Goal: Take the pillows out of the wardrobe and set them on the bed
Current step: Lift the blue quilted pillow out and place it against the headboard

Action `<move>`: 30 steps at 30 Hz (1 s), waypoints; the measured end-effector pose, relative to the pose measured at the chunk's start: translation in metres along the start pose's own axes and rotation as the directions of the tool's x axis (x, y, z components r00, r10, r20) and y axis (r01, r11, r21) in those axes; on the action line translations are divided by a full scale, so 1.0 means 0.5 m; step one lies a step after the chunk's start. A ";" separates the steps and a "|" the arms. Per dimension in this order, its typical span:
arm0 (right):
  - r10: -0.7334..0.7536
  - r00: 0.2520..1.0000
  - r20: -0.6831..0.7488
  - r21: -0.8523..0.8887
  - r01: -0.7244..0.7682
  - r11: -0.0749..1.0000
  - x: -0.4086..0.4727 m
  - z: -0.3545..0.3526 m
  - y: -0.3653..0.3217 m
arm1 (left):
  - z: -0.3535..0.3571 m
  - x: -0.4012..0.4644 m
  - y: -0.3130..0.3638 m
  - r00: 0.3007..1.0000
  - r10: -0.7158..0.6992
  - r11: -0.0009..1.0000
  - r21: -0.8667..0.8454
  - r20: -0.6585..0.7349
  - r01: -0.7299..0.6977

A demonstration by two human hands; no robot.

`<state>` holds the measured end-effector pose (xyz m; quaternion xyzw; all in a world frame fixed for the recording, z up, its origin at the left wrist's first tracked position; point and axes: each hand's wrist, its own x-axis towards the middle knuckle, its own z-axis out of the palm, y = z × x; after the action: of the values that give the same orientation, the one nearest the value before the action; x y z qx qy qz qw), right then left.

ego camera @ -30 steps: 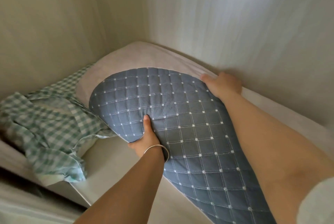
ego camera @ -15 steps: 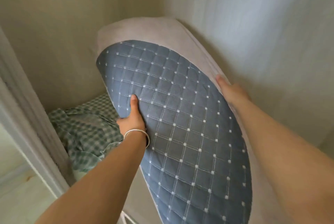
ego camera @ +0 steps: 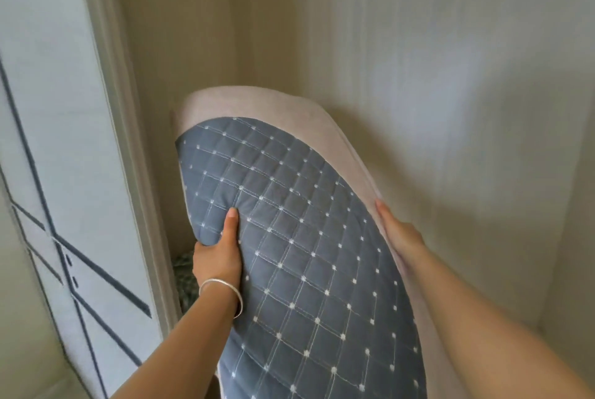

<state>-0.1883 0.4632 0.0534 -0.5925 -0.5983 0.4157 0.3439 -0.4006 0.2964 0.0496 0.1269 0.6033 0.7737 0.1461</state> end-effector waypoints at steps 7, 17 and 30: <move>-0.011 1.000 0.006 0.145 0.010 0.989 -0.095 -0.014 -0.016 | -0.068 -0.054 0.090 0.989 0.121 0.993 -0.026 0.079 -0.119; -0.125 0.985 -0.119 0.163 0.143 0.976 -0.267 0.020 -0.053 | -0.232 -0.115 0.191 0.931 0.359 0.932 -0.074 0.071 -0.354; -0.350 0.936 0.030 0.026 0.349 0.937 -0.495 0.311 -0.114 | -0.630 -0.095 0.193 0.905 0.357 0.931 0.007 -0.234 -0.365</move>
<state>-0.3378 0.2055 0.0604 -0.4661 -0.6955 0.3642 0.4080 -0.4811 -0.0259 0.0667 0.1427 0.5680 0.8077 -0.0683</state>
